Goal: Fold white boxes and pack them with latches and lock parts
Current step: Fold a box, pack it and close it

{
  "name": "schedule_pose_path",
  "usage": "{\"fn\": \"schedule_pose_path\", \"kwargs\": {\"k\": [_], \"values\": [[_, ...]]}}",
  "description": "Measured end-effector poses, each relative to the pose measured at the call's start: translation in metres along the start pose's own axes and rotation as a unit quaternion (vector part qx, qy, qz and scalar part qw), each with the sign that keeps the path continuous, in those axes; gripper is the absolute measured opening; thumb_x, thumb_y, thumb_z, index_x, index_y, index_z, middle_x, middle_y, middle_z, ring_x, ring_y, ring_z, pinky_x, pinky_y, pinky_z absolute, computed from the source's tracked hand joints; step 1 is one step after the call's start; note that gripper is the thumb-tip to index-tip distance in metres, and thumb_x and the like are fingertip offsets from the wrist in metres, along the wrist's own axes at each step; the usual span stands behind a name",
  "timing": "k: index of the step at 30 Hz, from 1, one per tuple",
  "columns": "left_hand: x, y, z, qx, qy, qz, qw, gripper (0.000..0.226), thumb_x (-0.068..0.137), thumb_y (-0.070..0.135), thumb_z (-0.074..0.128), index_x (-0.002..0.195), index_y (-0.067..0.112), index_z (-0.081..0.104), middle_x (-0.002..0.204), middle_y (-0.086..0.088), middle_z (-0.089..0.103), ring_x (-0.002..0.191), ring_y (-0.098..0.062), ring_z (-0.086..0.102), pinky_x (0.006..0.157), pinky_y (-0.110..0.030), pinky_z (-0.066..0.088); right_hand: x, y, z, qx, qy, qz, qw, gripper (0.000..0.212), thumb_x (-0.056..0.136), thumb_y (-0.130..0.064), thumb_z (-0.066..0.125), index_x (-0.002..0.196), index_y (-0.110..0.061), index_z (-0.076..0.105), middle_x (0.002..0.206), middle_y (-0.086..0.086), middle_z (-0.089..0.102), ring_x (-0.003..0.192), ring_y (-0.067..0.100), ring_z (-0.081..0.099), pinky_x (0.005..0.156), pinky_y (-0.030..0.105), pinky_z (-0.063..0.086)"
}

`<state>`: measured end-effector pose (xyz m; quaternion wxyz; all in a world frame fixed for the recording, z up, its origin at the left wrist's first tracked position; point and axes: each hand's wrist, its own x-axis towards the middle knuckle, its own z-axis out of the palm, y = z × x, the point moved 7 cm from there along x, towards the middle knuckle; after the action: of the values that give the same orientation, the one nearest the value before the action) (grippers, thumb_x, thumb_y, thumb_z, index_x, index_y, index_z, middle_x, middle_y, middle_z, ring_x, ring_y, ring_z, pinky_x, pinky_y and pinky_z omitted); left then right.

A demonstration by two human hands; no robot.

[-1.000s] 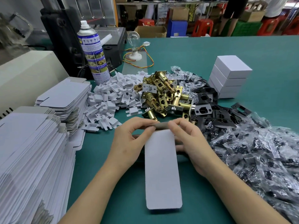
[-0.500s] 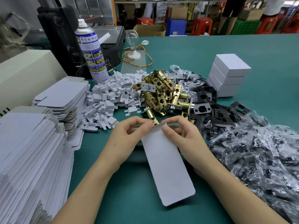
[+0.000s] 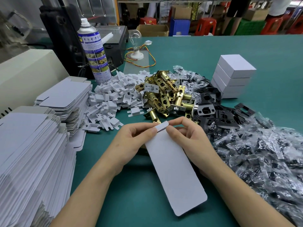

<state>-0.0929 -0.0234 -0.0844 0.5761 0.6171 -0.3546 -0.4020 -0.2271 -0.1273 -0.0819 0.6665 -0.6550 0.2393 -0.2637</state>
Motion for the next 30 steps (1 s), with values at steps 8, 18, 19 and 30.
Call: {"fn": "schedule_pose_path", "kwargs": {"k": [8,18,19,30], "values": [[-0.0012,0.0008,-0.0005,0.012,0.006,0.015,1.000,0.027,0.104,0.018,0.063,0.113,0.033,0.083,0.108,-0.007,0.080,0.089,-0.014,0.065,0.073,-0.026,0.054,0.0021,0.0021,-0.0001,-0.018,0.003,-0.004,1.000,0.027,0.082,-0.056,0.069,0.095,-0.033,0.070,0.076,0.005,0.072,0.067,0.016,0.066,0.059,0.031,0.050],[0.0012,-0.0066,-0.0028,0.070,0.016,0.011,0.997,0.023,0.089,0.042,0.067,0.106,0.042,0.083,0.088,0.013,0.076,0.070,-0.003,0.059,0.059,-0.019,0.049,0.0024,0.0079,-0.0040,-0.059,0.015,0.005,0.998,0.014,0.087,-0.044,0.068,0.090,-0.031,0.070,0.065,0.001,0.069,0.060,0.012,0.061,0.057,0.030,0.044],[0.0018,-0.0072,-0.0034,0.068,0.023,0.010,0.997,0.019,0.090,0.040,0.070,0.104,0.039,0.084,0.087,0.011,0.076,0.068,-0.004,0.059,0.058,-0.020,0.049,0.0021,0.0079,-0.0032,-0.064,0.012,0.005,0.998,0.014,0.087,-0.044,0.067,0.090,-0.030,0.069,0.065,0.001,0.068,0.060,0.012,0.060,0.057,0.030,0.044],[0.0043,-0.0075,-0.0076,0.047,0.054,0.018,0.997,0.017,0.099,0.025,0.071,0.090,0.015,0.082,0.063,0.014,0.064,0.052,0.003,0.052,0.049,-0.007,0.037,-0.0013,0.0036,0.0028,-0.068,-0.019,-0.001,0.997,0.013,0.092,-0.040,0.067,0.097,-0.028,0.071,0.073,0.010,0.073,0.065,0.016,0.064,0.058,0.031,0.048]]}}
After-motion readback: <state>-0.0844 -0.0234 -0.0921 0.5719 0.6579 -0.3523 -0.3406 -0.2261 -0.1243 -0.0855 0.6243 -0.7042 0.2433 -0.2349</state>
